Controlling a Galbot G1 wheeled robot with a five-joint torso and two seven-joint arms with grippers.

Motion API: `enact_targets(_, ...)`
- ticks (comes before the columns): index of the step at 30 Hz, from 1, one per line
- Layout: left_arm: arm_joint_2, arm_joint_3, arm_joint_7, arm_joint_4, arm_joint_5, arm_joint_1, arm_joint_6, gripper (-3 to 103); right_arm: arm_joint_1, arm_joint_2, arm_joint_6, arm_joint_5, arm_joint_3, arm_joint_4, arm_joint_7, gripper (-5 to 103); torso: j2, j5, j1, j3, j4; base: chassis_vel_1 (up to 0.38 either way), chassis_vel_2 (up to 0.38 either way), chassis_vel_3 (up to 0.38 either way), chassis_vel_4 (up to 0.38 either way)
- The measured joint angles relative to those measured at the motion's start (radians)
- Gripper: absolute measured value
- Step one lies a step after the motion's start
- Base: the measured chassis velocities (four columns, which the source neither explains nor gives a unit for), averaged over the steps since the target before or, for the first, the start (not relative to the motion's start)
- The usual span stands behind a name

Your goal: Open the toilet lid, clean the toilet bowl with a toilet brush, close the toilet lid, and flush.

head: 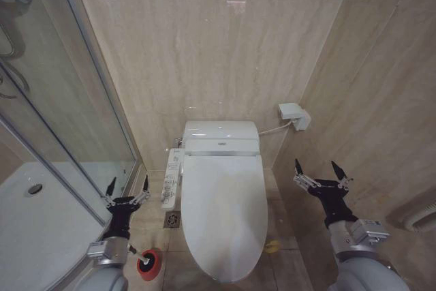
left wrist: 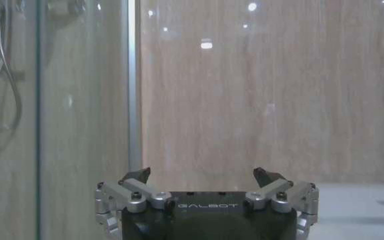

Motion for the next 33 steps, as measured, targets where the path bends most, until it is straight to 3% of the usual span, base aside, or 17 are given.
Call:
enact_targets(6,0.032,-0.021,-0.014,-0.026,-0.042,-0.013,0.033,100,0.000,0.000,0.000,0.000,0.000,0.000,0.000,100,0.000,0.0001,0.000,0.000,-0.0004,0.000,0.000,0.000,0.000)
enact_targets(33,0.002,0.002,-0.005,-0.026,-0.009,0.016,0.016,100,0.000,0.000,0.000,0.000,0.000,0.000,0.000,100,0.000,0.0001,0.000,0.000,-0.0002,-0.012,0.009,0.009,-0.009)
